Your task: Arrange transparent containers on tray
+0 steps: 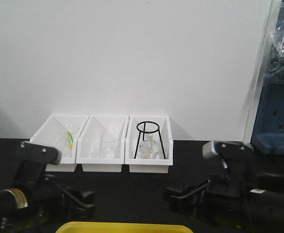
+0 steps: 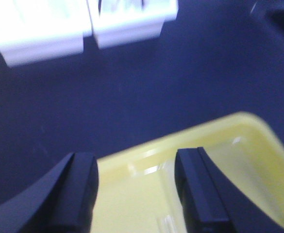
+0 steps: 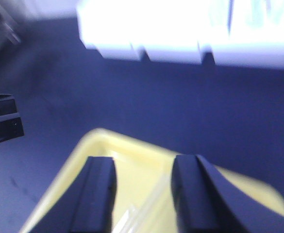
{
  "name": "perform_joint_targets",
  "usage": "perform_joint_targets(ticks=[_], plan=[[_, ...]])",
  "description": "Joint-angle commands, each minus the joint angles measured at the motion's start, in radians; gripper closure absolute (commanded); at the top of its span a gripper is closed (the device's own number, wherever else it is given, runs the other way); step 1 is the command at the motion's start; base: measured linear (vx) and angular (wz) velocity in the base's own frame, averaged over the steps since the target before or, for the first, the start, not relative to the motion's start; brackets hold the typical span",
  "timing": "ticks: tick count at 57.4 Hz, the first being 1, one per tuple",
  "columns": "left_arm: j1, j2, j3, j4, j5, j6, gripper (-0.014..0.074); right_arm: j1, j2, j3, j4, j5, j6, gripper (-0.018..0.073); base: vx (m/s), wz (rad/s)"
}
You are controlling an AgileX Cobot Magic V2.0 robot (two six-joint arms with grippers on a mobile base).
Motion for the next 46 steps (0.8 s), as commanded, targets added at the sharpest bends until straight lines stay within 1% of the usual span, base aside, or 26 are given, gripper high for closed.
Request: perform_joint_targets(ticks=[1,10,20,26,31,46], plan=[[-0.005,-0.122,-0.028,0.02,-0.071,-0.002,0.0176,-0.005,-0.123,-0.029,0.006,-0.034,-0.075,0.0284,0.0,0.0],[-0.005,-0.287,-0.028,0.018,-0.067,-0.002,0.026,-0.005,-0.263,-0.029,0.006,-0.047,-0.159,0.0396,0.0,0.0],[-0.005,-0.425,0.023,0.041,-0.077,-0.001,0.038,-0.005,-0.344,-0.029,0.008,-0.052,-0.161,0.0486,0.0,0.0],[-0.005,-0.47,0.045,0.039,-0.061,-0.001,0.0433,-0.005,-0.36,-0.029,0.01,-0.051,-0.161,0.0508,0.0,0.0],[-0.005,-0.49,0.045,0.039,-0.055,-0.001,0.0461,-0.005,-0.36,-0.029,0.01,-0.052,-0.161,0.0511,0.0,0.0],[-0.005,-0.485,0.045,0.039,-0.055,-0.001,0.0472,-0.005,-0.359,-0.029,0.01,-0.052,-0.161,0.051,0.0,0.0]])
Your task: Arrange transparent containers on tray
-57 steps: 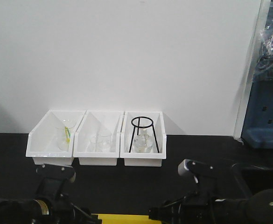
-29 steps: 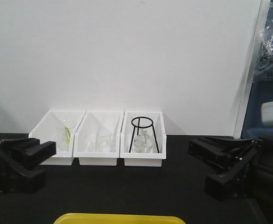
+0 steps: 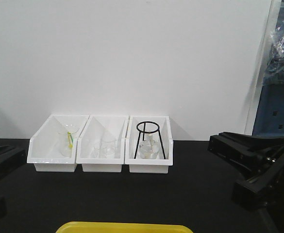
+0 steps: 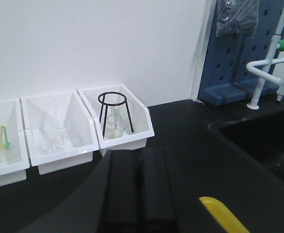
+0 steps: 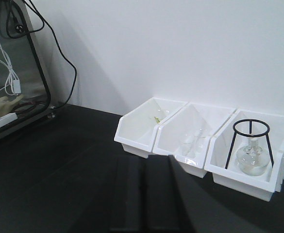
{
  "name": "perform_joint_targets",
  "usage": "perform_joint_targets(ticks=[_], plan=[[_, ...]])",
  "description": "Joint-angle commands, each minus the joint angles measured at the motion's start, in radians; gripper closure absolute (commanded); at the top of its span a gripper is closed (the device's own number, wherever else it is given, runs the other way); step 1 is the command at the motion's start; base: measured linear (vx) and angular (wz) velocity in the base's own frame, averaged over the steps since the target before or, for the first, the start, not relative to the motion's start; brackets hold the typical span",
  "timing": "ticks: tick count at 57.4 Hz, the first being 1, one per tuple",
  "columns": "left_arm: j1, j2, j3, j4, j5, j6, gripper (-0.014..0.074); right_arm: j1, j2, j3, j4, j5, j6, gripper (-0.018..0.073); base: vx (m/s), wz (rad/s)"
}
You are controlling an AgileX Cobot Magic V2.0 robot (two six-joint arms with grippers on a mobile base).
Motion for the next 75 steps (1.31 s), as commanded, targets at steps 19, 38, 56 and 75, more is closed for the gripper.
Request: perform_joint_targets(ticks=[19,38,56,75], plan=[[-0.005,-0.021,-0.022,0.107,-0.044,-0.004,0.0472,-0.005,-0.012,-0.029,0.014,-0.031,-0.011,0.051,0.0,0.0],[0.104,-0.409,0.256,0.365,-0.004,-0.144,0.0606,-0.005,-0.012,-0.029,0.014,-0.031,-0.011,0.051,0.0,0.0],[0.325,-0.855,0.596,0.339,0.141,-0.095,0.0605,-0.005,-0.012,-0.029,0.014,-0.024,-0.011,0.051,0.0,0.0],[0.377,-0.833,0.86,0.157,-0.088,-0.057,0.0605,-0.005,-0.012,-0.026,0.014,-0.012,-0.011,0.0508,0.0,0.0]])
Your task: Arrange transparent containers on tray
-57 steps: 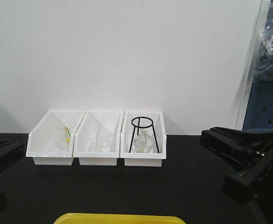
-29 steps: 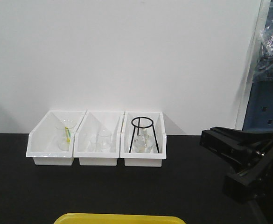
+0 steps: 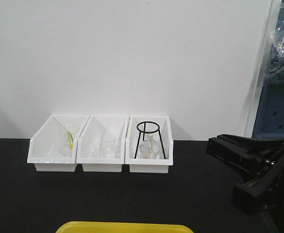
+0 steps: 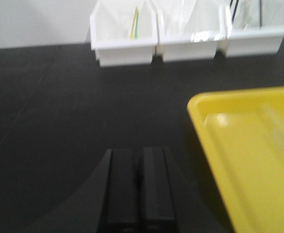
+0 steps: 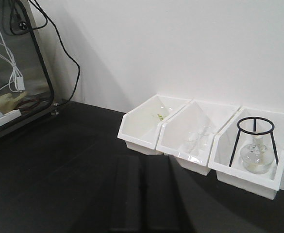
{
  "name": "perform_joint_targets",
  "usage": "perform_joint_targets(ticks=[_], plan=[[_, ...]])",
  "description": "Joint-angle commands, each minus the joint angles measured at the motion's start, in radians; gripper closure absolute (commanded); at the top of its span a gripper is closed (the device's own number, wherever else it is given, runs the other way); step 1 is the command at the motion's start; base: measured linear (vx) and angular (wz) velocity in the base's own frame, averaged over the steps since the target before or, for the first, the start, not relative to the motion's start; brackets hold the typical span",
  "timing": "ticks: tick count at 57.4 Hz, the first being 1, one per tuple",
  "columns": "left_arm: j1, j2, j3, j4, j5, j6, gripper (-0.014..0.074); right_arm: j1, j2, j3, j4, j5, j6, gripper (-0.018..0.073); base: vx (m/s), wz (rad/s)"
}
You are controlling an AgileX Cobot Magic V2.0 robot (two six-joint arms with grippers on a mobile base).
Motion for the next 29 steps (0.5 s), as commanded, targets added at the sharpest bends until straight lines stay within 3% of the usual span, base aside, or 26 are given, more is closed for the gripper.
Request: perform_joint_targets(ticks=[1,29], plan=[[0.002,-0.013,0.031,-0.023,-0.108,0.026,0.0605,-0.005,-0.012,-0.029,0.014,-0.027,-0.011,0.0508,0.0,0.0],[0.001,-0.013,0.031,-0.027,-0.112,0.028,0.0604,-0.005,-0.012,-0.029,0.014,-0.027,-0.011,0.0508,0.0,0.0]])
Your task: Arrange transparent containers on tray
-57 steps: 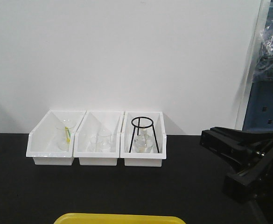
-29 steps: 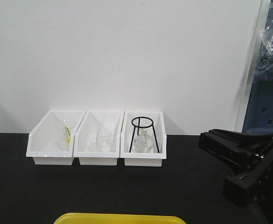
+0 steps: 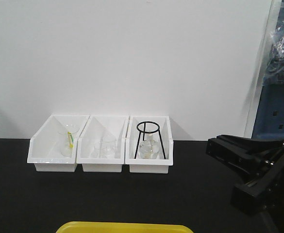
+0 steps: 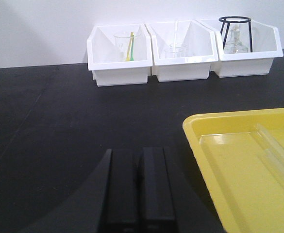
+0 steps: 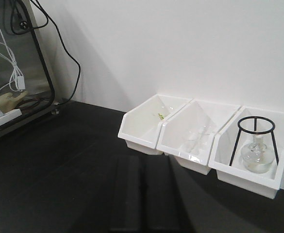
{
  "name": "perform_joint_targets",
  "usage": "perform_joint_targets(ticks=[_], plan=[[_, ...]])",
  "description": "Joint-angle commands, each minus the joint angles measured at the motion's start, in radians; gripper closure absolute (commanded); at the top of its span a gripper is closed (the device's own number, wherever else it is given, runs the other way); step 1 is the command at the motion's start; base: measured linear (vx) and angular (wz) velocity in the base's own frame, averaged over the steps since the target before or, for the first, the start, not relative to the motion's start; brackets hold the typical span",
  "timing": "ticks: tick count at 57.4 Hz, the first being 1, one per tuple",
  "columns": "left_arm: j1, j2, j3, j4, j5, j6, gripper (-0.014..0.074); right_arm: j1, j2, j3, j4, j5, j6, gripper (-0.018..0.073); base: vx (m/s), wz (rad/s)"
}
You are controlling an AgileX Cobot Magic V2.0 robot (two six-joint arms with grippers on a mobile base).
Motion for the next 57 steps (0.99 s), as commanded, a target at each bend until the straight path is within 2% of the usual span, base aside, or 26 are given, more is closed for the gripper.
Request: perform_joint_targets(ticks=[1,31,36,40,44,52,57], plan=[[0.001,-0.013,0.031,-0.006,-0.088,0.001,0.0604,-0.005,-0.012,-0.029,0.014,-0.028,-0.011,0.0508,0.0,0.0],[0.001,-0.013,0.031,-0.006,-0.088,0.001,0.0604,-0.005,-0.012,-0.029,0.013,-0.028,-0.01,0.0508,0.0,0.0],[0.001,-0.013,0.031,-0.006,-0.088,0.001,0.0604,-0.005,-0.02,-0.029,-0.025,-0.029,-0.001,0.0511,0.0,0.0],[0.001,-0.013,0.031,-0.006,-0.088,0.001,0.0604,-0.005,-0.04,-0.029,-0.151,-0.046,0.066,0.0534,0.0,0.0],[0.001,-0.013,0.031,-0.006,-0.088,0.001,0.0604,-0.005,-0.074,-0.029,-0.331,-0.062,0.24,0.0575,0.0,0.0],[0.001,-0.013,0.031,-0.006,-0.088,0.001,0.0604,-0.005,-0.155,-0.029,-0.827,-0.051,0.698,0.0573,0.0,0.0],[0.001,-0.013,0.031,-0.006,-0.088,0.001,0.0604,-0.005,-0.209,-0.029,-1.078,0.023,0.938,0.0572,0.0,0.0]])
